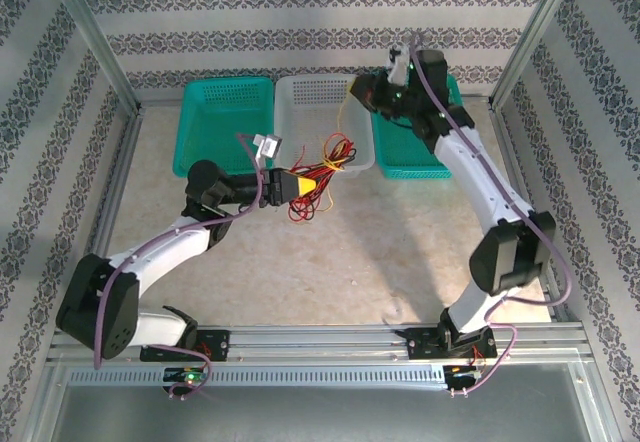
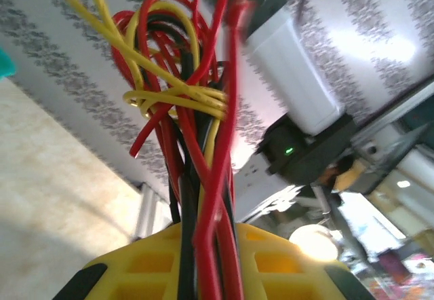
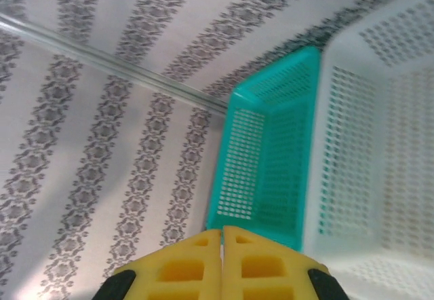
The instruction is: Untangle the cables
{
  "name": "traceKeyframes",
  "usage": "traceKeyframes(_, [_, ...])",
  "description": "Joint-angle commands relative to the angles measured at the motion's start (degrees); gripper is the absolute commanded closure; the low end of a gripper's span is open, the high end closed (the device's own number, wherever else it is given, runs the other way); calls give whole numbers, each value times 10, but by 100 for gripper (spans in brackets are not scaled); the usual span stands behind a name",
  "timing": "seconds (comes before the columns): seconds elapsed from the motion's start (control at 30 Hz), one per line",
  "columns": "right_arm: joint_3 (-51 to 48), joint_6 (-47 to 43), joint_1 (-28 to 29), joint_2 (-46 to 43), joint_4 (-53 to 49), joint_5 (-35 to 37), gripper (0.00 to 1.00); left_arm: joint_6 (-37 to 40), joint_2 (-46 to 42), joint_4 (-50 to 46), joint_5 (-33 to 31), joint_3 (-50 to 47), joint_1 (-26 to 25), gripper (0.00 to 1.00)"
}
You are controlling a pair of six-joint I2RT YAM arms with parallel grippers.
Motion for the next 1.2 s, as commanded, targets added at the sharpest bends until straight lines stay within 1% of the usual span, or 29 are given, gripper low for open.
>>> traceKeyframes(0.0, [136, -23, 15, 42, -77, -6, 100, 317, -74, -370, -22, 65, -41, 100])
traceKeyframes(0.03, [181, -30, 21, 60, -100, -8, 100, 351, -78, -427, -45, 77, -49, 100])
traceKeyframes(0.1, [254, -37, 33, 89, -138, -7, 100, 362, -72, -467, -90, 80, -48, 100])
traceKeyframes(0.17, [322, -42, 48, 108, -173, -5, 100, 382, -58, -528, -164, 85, -48, 100])
traceKeyframes(0.23, [354, -51, 66, 104, -184, 8, 100, 374, -43, -566, -238, 88, -48, 100])
traceKeyframes(0.3, [366, -62, 84, 88, -197, 31, 100, 344, -40, -557, -299, 72, -49, 100])
traceKeyframes(0.37, [362, -64, 95, 61, -199, 46, 100, 327, -36, -550, -341, 62, -47, 100])
traceKeyframes(0.47, [335, -70, 104, 10, -197, 62, 100, 305, -30, -539, -363, 55, -39, 100])
traceKeyframes(0.53, [295, -78, 110, -36, -190, 76, 100, 279, -32, -525, -370, 46, -26, 100])
traceKeyframes(0.63, [199, -92, 116, -127, -173, 105, 100, 225, -38, -483, -358, 24, 8, 100])
traceKeyframes(0.73, [76, -102, 102, -232, -161, 145, 100, 164, -50, -411, -328, -7, 43, 100])
traceKeyframes(0.83, [-49, -79, 39, -328, -157, 150, 100, 137, -67, -298, -288, -37, 56, 100])
traceKeyframes(0.93, [-145, -61, -51, -387, -163, 116, 100, 152, -81, -260, -249, -32, 57, 100])
traceKeyframes(0.97, [-172, -57, -76, -398, -164, 105, 100, 149, -83, -217, -215, -36, 57, 100])
traceKeyframes(1.0, [-194, -55, -95, -404, -165, 97, 100, 131, -87, -133, -181, -53, 56, 100])
traceKeyframes(1.03, [-214, -52, -113, -407, -165, 90, 100, 95, -86, 1, -146, -82, 53, 100])
traceKeyframes(1.07, [-232, -48, -124, -405, -161, 88, 100, 51, -80, 105, -118, -96, 52, 100])
traceKeyframes(1.17, [-255, -44, -134, -374, -140, 90, 100, -46, -28, 231, -29, -61, 44, 100])
